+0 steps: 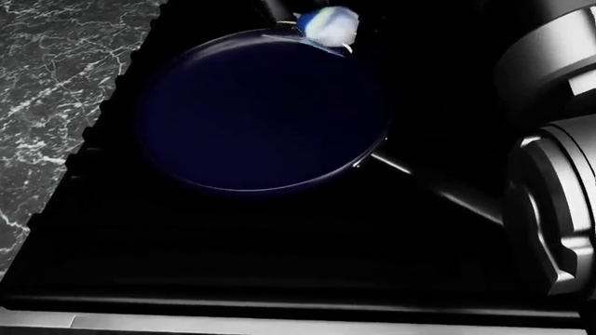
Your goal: Pick the fish from the pan and place it on the plate.
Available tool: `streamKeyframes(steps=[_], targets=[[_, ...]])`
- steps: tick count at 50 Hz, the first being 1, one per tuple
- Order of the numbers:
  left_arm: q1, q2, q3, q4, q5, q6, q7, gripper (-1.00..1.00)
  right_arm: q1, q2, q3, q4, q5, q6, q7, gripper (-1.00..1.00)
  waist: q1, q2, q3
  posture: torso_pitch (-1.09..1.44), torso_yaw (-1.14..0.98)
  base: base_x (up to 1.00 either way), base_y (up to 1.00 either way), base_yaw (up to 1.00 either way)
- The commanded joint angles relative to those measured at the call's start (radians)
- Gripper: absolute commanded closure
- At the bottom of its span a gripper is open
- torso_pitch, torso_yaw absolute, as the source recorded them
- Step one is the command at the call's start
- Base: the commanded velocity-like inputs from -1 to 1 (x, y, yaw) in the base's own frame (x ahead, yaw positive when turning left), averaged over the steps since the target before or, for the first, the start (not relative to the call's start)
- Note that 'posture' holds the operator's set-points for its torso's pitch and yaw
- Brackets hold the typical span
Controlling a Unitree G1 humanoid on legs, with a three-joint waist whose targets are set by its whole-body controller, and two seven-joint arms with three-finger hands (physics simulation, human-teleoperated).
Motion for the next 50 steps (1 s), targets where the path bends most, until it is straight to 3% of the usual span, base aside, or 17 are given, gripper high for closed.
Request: streamKeyframes(steps=[1, 3, 6, 21, 22, 30, 34, 39, 43, 46, 50], targets=[[-0.022, 0.02, 0.016, -0.032, 0.001, -0.028, -0.002, -1.0, -0.047, -0.012, -0.004, -0.041, 0.001, 0.004, -0.082, 1.0, 0.0, 0.005, -0.031, 0.0, 0.0, 0.0, 0.0, 0.0], [-0.02, 0.019, 0.015, -0.031, 0.003, -0.03, -0.003, -1.0, -0.051, -0.013, -0.004, -0.034, -0.008, 0.024, -0.107, 1.0, 0.001, 0.005, -0.031, 0.0, 0.0, 0.0, 0.0, 0.0], [-0.019, 0.019, 0.017, -0.031, 0.003, -0.03, -0.005, -1.0, -0.044, -0.007, -0.02, -0.043, 0.015, 0.105, -0.042, 1.0, 0.002, 0.003, -0.032, 0.0, 0.0, 0.0, 0.0, 0.0], [-0.017, 0.018, 0.018, -0.031, 0.007, -0.031, -0.008, -1.0, -0.042, -0.011, -0.018, -0.045, 0.048, 0.122, -0.029, 1.0, 0.002, 0.002, -0.033, 0.0, 0.0, 0.0, 0.0, 0.0], [-0.016, 0.018, 0.018, -0.031, 0.006, -0.031, -0.009, -1.0, -0.043, -0.012, -0.017, -0.045, 0.046, 0.124, -0.031, 1.0, 0.003, 0.003, -0.053, 0.0, 0.0, 0.0, 0.0, -0.11], [-0.021, 0.019, 0.018, -0.032, 0.006, -0.029, -0.005, -1.0, -0.048, -0.012, -0.019, -0.044, 0.05, 0.138, -0.024, 1.0, 0.007, -0.015, -0.04, 0.0, 0.0, 0.0, 0.0, -0.17], [-0.025, 0.023, 0.018, -0.033, 0.005, -0.026, -0.002, -1.0, -0.049, -0.015, -0.018, -0.045, 0.05, 0.144, -0.017, 1.0, 0.004, -0.005, -0.036, 0.0, 0.0, 0.0, 0.0, -0.22], [-0.026, 0.024, 0.017, -0.031, 0.007, -0.028, -0.002, -1.0, -0.054, -0.015, -0.023, -0.046, 0.058, 0.153, -0.004, 1.0, 0.003, 0.026, -0.029, 0.0, 0.0, 0.0, 0.0, -0.27], [-0.024, 0.023, 0.017, -0.03, 0.008, -0.03, -0.004, -1.0, -0.05, -0.015, -0.021, -0.047, 0.061, 0.151, 0.001, 1.0, 0.001, 0.026, -0.034, 0.0, 0.0, 0.0, 0.0, -0.26], [-0.025, 0.023, 0.017, -0.031, 0.007, -0.028, -0.002, -1.0, -0.052, -0.016, -0.02, -0.047, 0.062, 0.156, 0.005, 1.0, 0.0, 0.013, -0.059, 0.0, 0.0, 0.0, 0.0, -0.25], [-0.025, 0.024, 0.018, -0.033, 0.007, -0.027, -0.002, -1.0, -0.053, -0.016, -0.021, -0.048, 0.065, 0.158, 0.01, 1.0, 0.011, -0.021, -0.046, 0.0, 0.0, 0.0, 0.0, -0.21]])
